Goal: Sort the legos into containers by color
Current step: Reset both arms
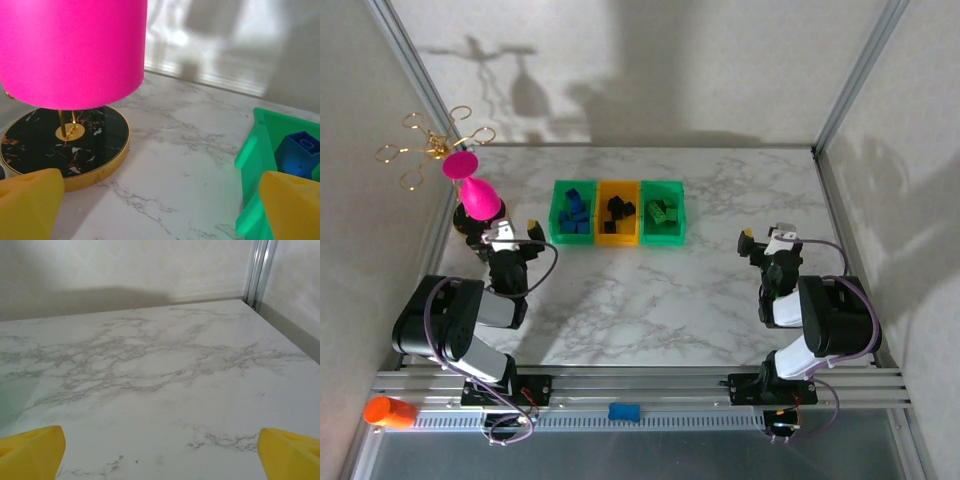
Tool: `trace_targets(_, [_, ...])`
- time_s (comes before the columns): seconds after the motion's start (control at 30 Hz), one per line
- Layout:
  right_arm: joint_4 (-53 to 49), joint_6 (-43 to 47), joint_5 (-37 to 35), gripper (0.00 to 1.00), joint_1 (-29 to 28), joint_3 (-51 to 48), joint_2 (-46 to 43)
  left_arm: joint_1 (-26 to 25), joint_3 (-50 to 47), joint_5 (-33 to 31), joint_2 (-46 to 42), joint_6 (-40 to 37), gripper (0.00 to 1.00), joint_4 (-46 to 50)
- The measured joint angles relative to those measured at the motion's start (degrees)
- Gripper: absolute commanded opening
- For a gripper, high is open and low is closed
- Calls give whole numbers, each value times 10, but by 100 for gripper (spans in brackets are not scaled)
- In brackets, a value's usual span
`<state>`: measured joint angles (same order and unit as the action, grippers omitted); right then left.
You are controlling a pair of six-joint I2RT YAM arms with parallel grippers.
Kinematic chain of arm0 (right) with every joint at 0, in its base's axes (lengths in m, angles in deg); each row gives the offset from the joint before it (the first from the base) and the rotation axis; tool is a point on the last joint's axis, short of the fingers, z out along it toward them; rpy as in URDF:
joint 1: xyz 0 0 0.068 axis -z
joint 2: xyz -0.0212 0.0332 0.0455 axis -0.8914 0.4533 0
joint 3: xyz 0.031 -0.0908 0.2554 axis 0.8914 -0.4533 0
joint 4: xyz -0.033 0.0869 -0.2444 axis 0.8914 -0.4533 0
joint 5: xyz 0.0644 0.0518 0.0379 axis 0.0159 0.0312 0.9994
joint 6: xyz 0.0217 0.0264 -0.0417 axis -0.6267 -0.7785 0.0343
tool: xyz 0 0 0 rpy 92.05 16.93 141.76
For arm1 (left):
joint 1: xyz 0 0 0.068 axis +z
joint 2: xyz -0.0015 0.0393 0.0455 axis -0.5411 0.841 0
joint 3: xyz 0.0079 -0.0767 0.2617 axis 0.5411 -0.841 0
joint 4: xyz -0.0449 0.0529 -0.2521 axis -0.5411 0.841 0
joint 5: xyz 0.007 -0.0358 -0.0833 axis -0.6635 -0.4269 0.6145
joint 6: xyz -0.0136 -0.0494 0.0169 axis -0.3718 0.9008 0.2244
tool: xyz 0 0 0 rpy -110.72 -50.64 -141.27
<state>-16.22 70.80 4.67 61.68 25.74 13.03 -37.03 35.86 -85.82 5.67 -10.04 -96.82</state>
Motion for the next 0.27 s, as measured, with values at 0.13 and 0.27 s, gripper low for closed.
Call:
trace_targets(0.13, [0, 2, 0, 99, 0, 0, 0, 0, 0, 8, 0, 0, 99, 4])
trace_targets(0.27, [0, 2, 3, 99, 0, 0, 0, 0, 0, 9, 0, 0, 99, 4])
